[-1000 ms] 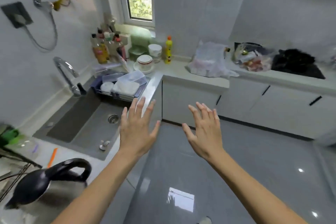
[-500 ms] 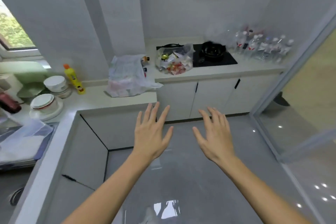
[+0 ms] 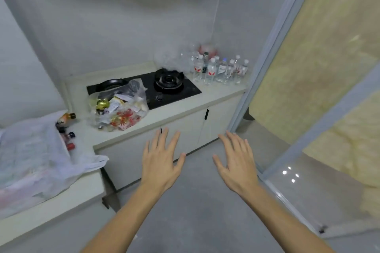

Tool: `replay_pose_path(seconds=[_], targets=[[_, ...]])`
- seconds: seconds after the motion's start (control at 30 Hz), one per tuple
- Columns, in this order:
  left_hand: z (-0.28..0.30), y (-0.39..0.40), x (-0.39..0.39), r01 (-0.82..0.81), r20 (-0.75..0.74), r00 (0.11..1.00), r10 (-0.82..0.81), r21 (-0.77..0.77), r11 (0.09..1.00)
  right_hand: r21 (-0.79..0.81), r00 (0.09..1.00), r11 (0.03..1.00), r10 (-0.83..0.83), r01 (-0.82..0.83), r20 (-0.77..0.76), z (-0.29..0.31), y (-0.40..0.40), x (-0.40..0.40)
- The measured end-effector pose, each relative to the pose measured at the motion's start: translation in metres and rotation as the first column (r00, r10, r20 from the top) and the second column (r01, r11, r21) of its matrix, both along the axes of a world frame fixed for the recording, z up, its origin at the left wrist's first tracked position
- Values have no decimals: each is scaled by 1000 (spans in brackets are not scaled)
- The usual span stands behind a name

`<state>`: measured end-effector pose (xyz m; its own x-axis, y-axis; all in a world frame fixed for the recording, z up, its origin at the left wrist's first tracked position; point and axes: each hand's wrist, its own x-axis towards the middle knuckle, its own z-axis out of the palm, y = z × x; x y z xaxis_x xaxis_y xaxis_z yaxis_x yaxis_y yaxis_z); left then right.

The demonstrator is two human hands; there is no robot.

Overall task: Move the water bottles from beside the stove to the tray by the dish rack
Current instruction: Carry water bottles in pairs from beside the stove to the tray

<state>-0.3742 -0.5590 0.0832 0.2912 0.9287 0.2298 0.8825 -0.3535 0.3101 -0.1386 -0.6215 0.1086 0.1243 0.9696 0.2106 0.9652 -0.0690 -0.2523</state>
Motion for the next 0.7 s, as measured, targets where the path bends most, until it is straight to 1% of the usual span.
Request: replay_pose_path(seconds=[0.1,0.23,0.37,0.47,0.6,0.7], targets=[[0,43,26,67,-11,998,-67,-8,998,-12,997,998,-63,63,-49,-5,30,13],[-7,84,73,174,-8,985,-174,-8,985,-22,991,994,-106,104,-87,-15,63,36],[-17,137,114,206,-27,978,-206,-14,979,-34,979,984,-175,172,-101,-30,109,86],[-21,188,141,191,-42,981,-191,1,982,-43,978,982,-185,182,-92,-40,157,124],[-13,260,184,100,-100,990,-98,15,995,-70,983,989,-140,133,-116,-49,232,171],[-1,304,218,12,-45,999,-11,15,1000,-84,981,993,-100,87,-163,-45,278,207]])
